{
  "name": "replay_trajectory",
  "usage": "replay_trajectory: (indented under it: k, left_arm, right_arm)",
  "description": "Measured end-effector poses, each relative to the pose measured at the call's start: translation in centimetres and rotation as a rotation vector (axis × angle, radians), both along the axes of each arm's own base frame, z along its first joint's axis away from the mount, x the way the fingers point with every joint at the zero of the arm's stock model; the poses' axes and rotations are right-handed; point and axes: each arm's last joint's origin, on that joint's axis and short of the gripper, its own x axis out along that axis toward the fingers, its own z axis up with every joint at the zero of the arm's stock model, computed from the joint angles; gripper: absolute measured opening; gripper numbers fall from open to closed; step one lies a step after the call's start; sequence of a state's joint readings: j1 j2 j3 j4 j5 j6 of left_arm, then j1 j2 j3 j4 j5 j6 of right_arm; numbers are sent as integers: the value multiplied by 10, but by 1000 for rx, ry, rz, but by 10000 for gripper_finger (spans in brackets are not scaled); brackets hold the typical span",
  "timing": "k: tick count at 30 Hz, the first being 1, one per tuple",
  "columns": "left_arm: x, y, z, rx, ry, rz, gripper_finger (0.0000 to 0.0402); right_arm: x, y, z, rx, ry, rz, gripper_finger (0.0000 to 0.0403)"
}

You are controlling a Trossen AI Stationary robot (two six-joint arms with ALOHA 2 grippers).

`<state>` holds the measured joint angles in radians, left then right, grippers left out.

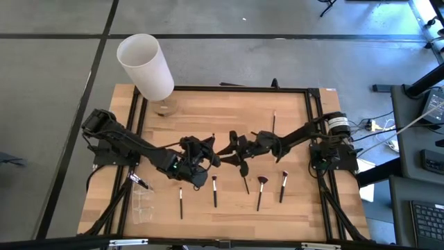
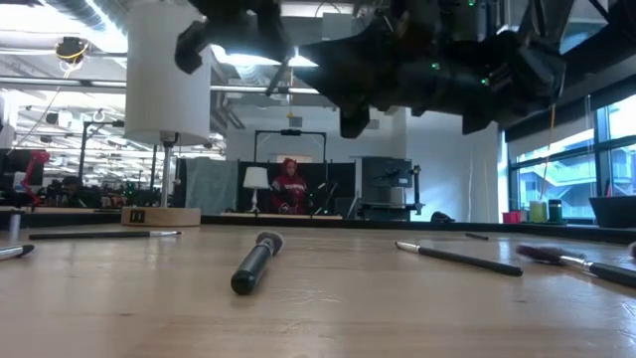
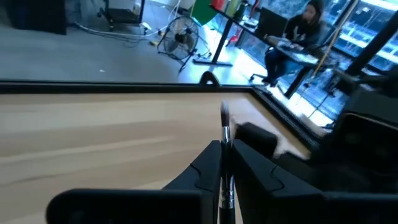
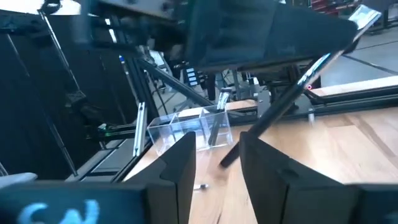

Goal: Put items in baskets/containers
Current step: Put the eyeshadow brush into the transparent organizer

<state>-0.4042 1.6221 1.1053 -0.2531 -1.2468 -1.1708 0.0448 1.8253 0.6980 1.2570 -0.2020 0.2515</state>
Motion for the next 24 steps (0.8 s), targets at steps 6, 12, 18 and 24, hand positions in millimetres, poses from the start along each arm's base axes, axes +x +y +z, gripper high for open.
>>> replay_trajectory:
  k: [6, 12, 18, 24]
  left_arm:
    - [8, -4, 0, 34, 8, -26, 31]
    - [10, -4, 2, 55, 10, -29, 31]
    - [11, -5, 4, 42, -9, -35, 31]
    - [12, -5, 4, 42, -11, -37, 31]
  right_arm:
    - [0, -3, -1, 69, 6, -111, 124]
    - [0, -4, 0, 126, 12, -128, 165]
    - [1, -8, -7, 135, 78, -264, 215]
    - [0, -5, -6, 72, 61, -269, 220]
